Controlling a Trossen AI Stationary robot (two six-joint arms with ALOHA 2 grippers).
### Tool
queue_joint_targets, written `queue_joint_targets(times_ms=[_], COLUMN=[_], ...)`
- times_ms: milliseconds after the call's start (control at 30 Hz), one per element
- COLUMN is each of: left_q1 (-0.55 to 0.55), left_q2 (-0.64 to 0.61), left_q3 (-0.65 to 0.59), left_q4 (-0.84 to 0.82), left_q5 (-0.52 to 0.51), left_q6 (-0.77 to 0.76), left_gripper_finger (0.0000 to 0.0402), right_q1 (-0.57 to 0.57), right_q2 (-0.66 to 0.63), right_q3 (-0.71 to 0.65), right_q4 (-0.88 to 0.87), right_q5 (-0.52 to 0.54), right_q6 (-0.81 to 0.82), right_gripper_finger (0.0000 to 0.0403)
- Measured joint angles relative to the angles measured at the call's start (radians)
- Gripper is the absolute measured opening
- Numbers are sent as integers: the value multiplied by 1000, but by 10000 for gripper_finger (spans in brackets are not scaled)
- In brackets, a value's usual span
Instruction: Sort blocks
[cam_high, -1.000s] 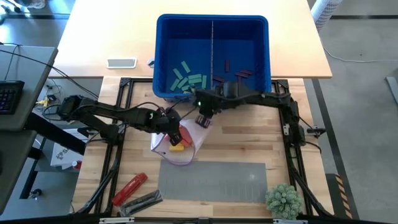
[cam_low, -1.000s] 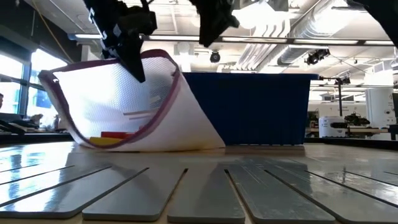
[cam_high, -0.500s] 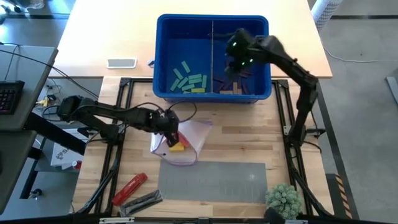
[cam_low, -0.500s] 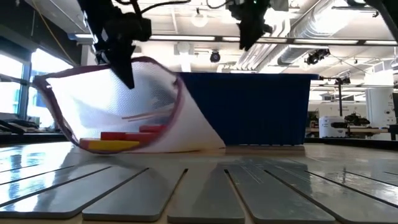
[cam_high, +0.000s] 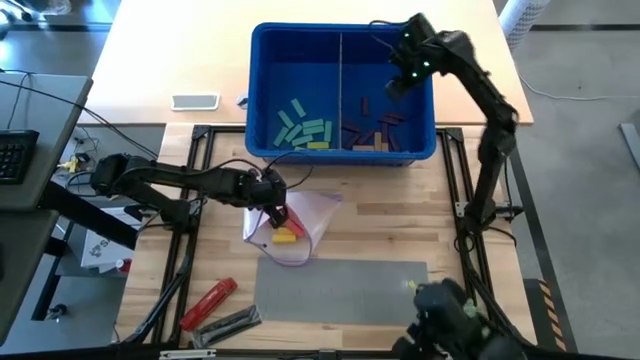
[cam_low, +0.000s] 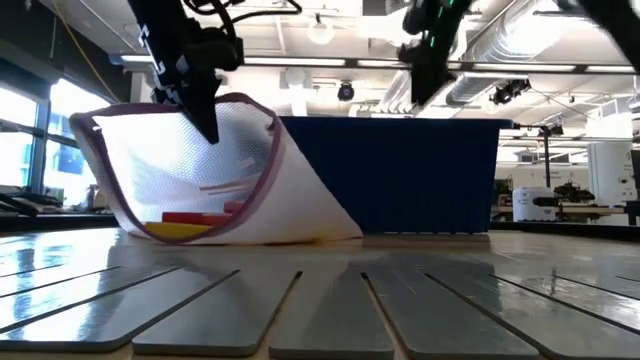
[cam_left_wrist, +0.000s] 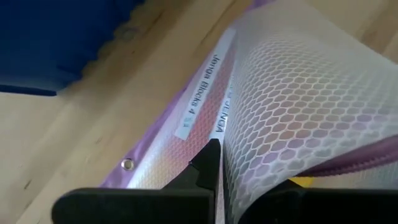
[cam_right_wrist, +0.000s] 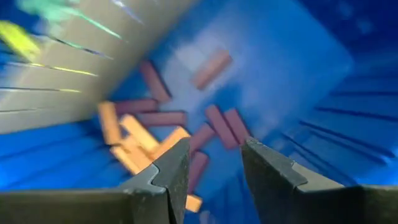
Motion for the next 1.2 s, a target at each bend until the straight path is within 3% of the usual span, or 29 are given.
queue_joint_targets(times_ms=[300,367,467,800,933,1100,1200], left_q1=[10,10,10,8,13,17,23], left_q2=[6,8,8,13,13,19,18], left_q3=[0,0,1,1,1,1,1], left_q4=[-24,-33,-38,-77,-78,-78,-78], left_q5=[42,53,57,77,76,78,79], left_q6=[-44,-61,-80,-90,-105,-114,-114], left_gripper_finger=[0,0,0,0,0,0,0], right_q1=[-99,-109,-121,-95,-79,-62,-45], right_q2=[174,221,262,367,374,420,441], right_q3=[-4,-8,0,-6,-3,-6,-4], right_q4=[-7,11,83,113,175,168,177], right_q5=[-60,-25,-65,-32,-71,-102,-134], right_q6=[-158,-161,-108,-207,-51,311,415], right_gripper_finger=[185,201,217,220,220,220,220])
